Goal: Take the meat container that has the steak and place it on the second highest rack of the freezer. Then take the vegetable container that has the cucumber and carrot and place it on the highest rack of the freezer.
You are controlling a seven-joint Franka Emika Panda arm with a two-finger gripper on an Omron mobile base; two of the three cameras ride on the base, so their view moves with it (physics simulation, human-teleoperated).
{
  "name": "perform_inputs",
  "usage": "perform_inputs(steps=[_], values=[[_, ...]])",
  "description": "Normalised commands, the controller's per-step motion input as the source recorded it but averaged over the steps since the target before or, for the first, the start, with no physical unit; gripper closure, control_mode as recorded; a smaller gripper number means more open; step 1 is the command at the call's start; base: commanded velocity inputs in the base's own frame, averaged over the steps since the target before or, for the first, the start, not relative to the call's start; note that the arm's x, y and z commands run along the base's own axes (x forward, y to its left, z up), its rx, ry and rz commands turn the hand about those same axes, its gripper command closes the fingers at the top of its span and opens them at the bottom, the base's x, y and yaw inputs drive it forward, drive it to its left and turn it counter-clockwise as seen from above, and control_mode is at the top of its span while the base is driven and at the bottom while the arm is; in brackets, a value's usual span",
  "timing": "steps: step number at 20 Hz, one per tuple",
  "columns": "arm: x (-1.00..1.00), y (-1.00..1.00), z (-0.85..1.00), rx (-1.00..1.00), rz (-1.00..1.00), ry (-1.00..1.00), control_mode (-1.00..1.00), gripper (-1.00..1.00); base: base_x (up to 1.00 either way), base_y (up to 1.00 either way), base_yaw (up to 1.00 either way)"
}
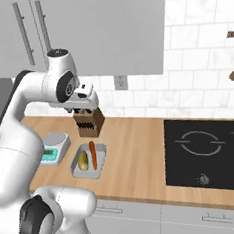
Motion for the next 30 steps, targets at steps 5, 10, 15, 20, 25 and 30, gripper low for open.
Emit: perform_inputs(steps=[5,10,15,20,25,30], values=[[-0.47,-0.33,-0.69,-0.06,-0.08,0.03,-1.0,-1.0,0.0,0.0,0.0],[0.0,-0.35,-1.0,-0.08,-0.19,0.2,-1.0,-1.0,0.0,0.0,0.0],[0.51,-0.36,-1.0,0.29,-0.1,0.12,-1.0,-1.0,0.0,0.0,0.0],[0.22,0.03,-1.0,0.21,-0.03,0.07,-1.0,-1.0,0.0,0.0,0.0],[0.0,0.07,-0.48,-0.03,0.0,0.05,-1.0,-1.0,0.0,0.0,0.0],[0.0,0.28,-0.92,-0.12,-0.03,0.24,-1.0,-1.0,0.0,0.0,0.0]])
